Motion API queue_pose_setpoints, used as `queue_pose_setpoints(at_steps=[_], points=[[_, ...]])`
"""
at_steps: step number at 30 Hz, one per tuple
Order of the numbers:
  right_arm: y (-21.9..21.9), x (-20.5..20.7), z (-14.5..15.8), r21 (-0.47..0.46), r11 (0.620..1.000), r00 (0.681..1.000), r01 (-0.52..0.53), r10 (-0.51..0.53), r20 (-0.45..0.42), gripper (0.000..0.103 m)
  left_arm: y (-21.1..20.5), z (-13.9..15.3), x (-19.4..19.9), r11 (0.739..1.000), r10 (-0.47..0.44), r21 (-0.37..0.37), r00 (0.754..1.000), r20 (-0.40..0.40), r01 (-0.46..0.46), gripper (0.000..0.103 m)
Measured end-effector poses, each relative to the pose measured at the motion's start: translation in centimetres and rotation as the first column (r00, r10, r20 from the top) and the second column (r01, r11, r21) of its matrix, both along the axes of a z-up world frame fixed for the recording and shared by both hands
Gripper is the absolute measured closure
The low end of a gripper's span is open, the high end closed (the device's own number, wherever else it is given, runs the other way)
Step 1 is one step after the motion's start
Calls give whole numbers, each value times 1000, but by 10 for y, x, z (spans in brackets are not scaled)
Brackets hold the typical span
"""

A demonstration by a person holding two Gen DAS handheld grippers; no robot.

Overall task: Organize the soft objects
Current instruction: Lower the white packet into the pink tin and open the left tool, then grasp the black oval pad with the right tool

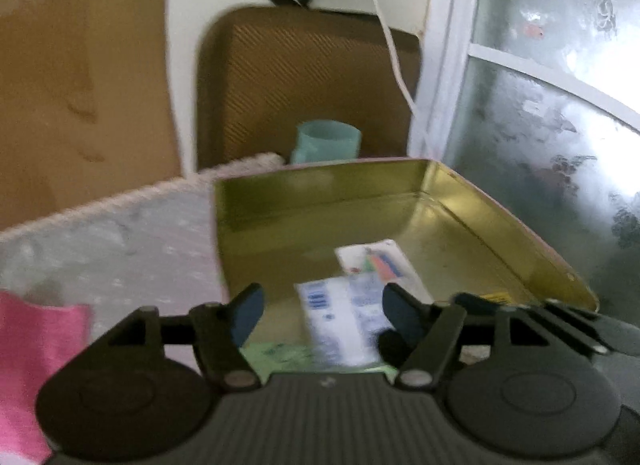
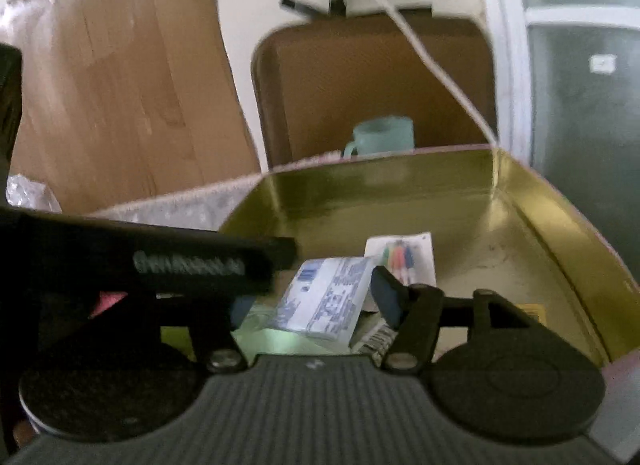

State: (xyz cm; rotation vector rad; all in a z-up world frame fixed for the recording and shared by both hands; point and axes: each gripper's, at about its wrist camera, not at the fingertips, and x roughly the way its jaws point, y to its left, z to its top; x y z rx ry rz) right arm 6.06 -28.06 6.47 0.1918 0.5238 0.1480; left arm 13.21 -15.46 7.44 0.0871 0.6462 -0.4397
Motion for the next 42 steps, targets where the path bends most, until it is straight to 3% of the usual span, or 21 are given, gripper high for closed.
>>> queue_pose_setpoints(at_steps=[3,6,10,13,15,17,22,24,28,30,33,36,39,42], points=[[10,-23,0,-23,999,997,26,-24,71,39,23,9,-18,999,45,20,998,37,-46,35],[24,-60,6,-20,999,984,26,-23,174,41,63,14,-35,995,97,-11,993,64,-96,35],[57,-115,10,-63,994,955,-93,107,276,44,138,3,-61,974,219,-60,975,34,-216,38],[90,-127,-2,-88,964,944,-251,264,198,44,180,-18,-80,953,298,-48,954,-2,-298,38],[114,-121,-15,-139,945,943,-295,311,115,43,198,-31,-92,942,334,-33,942,-30,-335,38],[131,-109,-23,-179,942,954,-284,297,45,41,210,-43,-104,931,363,-14,931,-36,-364,38],[146,-68,-43,-157,954,963,-256,239,-122,39,224,-58,-119,915,402,22,915,-26,-402,36],[150,-64,-47,-164,957,967,-240,222,-122,47,231,-61,-121,909,416,22,909,-34,-416,36],[166,-70,-45,-184,935,951,-303,285,-116,48,239,-65,-124,900,436,17,900,-33,-435,36],[177,-84,-44,-195,902,923,-384,372,-96,48,240,-67,-126,900,436,17,900,-28,-436,36],[196,-105,-43,-233,817,848,-527,522,-90,48,240,-67,-129,904,427,16,904,-28,-427,36],[194,-126,-40,-248,767,803,-592,587,-100,47,242,-64,-136,914,402,-26,913,-64,-405,38],[171,-139,-39,-205,785,810,-585,576,-109,47,239,-55,-148,936,314,-122,939,-142,-331,41],[152,-151,-41,-172,814,832,-555,546,-101,47,221,-47,-159,959,206,-160,963,-174,-234,41]])
